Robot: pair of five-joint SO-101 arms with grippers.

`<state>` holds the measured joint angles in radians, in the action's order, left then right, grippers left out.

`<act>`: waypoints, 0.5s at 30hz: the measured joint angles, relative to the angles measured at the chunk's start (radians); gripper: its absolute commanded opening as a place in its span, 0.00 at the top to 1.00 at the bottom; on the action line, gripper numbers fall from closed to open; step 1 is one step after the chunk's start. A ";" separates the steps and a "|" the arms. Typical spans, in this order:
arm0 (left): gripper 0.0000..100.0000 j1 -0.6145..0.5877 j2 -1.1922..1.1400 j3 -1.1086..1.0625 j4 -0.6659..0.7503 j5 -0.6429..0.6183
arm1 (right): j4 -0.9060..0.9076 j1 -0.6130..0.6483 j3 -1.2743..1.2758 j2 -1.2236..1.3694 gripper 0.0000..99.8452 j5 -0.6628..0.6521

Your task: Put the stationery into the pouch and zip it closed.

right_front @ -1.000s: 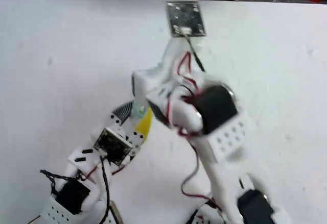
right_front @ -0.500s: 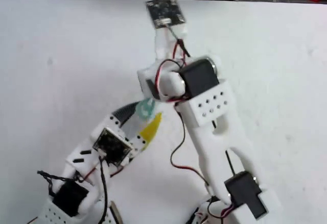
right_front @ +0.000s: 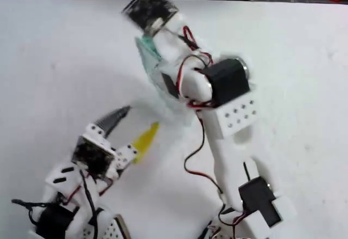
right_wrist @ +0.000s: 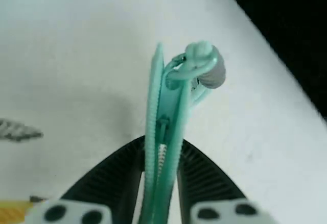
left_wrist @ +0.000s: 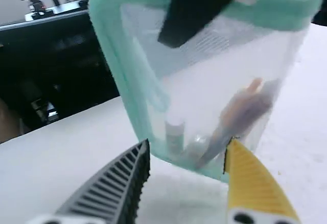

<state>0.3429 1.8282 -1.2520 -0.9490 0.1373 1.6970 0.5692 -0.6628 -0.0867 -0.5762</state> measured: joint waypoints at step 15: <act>0.82 -0.259 -0.012 -0.078 0.269 -0.055 | 0.003 0.009 0.273 -0.164 0.98 -0.410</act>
<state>0.0836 1.8159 -1.3303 -0.6805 0.0821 1.7001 0.5785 -0.3897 -0.2509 -0.9858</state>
